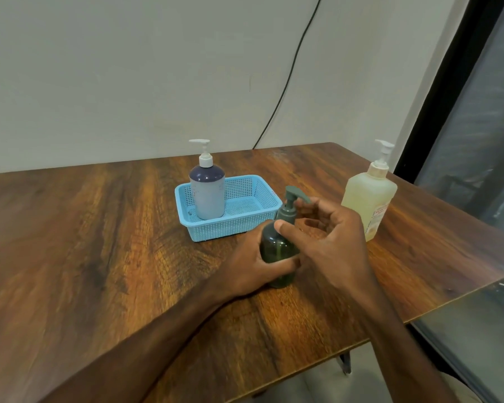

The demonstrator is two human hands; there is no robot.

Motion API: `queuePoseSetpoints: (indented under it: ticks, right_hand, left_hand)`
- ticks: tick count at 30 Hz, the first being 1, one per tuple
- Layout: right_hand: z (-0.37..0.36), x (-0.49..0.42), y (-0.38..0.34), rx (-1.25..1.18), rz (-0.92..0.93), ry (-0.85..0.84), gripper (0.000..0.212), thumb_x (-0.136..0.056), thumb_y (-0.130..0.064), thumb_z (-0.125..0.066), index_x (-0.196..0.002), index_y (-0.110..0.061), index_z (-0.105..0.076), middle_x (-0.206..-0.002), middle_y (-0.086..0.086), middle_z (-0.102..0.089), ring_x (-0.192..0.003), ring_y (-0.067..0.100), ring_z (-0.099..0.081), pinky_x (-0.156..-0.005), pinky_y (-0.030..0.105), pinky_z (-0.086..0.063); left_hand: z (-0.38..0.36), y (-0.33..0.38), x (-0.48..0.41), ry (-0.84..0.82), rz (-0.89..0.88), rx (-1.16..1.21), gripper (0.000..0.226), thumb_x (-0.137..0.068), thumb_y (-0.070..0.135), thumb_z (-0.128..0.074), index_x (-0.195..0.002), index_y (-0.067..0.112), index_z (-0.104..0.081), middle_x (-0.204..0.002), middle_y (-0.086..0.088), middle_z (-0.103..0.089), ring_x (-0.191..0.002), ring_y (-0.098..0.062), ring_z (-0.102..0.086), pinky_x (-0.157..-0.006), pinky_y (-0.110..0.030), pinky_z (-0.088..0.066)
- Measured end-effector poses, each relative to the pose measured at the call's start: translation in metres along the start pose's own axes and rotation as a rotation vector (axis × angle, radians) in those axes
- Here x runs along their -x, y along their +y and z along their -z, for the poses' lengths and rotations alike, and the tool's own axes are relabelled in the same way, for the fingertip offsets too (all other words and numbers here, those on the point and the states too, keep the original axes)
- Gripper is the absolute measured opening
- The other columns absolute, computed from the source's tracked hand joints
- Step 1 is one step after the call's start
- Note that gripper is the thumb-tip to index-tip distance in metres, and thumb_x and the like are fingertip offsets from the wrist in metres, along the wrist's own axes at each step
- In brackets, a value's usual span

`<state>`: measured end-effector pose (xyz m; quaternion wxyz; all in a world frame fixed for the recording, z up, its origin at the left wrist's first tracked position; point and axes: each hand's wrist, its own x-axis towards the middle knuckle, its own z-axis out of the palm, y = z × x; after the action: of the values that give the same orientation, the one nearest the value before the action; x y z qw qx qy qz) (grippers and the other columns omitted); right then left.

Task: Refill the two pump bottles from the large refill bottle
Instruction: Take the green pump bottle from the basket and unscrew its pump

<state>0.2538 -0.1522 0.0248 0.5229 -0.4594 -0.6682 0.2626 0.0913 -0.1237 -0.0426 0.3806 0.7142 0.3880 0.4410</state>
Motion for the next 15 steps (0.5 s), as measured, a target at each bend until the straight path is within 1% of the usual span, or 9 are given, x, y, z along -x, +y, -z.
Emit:
queuePoseSetpoints:
  ticks: [4,6,9,12,15]
  right_hand:
    - [0.006,-0.005,-0.013,-0.024,0.016,0.000,0.041,-0.080,-0.024,-0.083,-0.119,-0.024,-0.072,-0.108,-0.016,-0.075,-0.103,-0.001,-0.069,-0.095,0.037,-0.057]
    - [0.010,-0.009,-0.021,-0.029,0.034,0.016,0.042,-0.081,-0.022,-0.082,-0.122,-0.022,-0.071,-0.109,-0.015,-0.075,-0.103,-0.001,-0.069,-0.096,0.037,-0.057]
    - [0.018,-0.014,-0.035,-0.054,0.060,0.059,0.040,-0.082,-0.021,-0.082,-0.120,-0.024,-0.071,-0.106,-0.017,-0.075,-0.101,-0.002,-0.069,-0.095,0.035,-0.057]
    - [0.026,-0.019,-0.049,-0.074,0.110,0.084,0.036,-0.083,-0.020,-0.082,-0.117,-0.023,-0.071,-0.105,-0.015,-0.076,-0.100,0.001,-0.070,-0.094,0.036,-0.058]
    - [0.035,-0.023,-0.061,-0.102,0.149,0.122,0.034,-0.082,-0.020,-0.082,-0.115,-0.022,-0.072,-0.104,-0.013,-0.077,-0.099,0.005,-0.072,-0.093,0.039,-0.058]
  left_hand:
    - [-0.001,0.001,0.001,0.004,0.017,-0.012,0.045,-0.086,0.030,-0.086,-0.124,0.028,-0.062,-0.117,0.009,-0.073,-0.110,-0.009,-0.070,-0.095,-0.039,-0.060]
    - [-0.001,0.003,0.001,0.000,0.029,-0.014,0.046,-0.086,0.036,-0.086,-0.125,0.030,-0.062,-0.120,0.010,-0.073,-0.113,-0.008,-0.070,-0.098,-0.041,-0.058]
    - [-0.001,0.002,0.000,-0.004,0.034,-0.016,0.044,-0.086,0.040,-0.085,-0.122,0.027,-0.064,-0.117,0.006,-0.073,-0.112,-0.014,-0.070,-0.100,-0.046,-0.057]
    - [-0.001,0.002,0.001,-0.004,0.061,-0.009,0.046,-0.084,0.044,-0.085,-0.122,0.030,-0.063,-0.116,0.008,-0.073,-0.111,-0.013,-0.070,-0.101,-0.045,-0.057]
    - [-0.001,0.001,0.001,-0.006,0.061,-0.009,0.047,-0.084,0.045,-0.086,-0.122,0.029,-0.063,-0.115,0.006,-0.074,-0.110,-0.014,-0.070,-0.100,-0.046,-0.058]
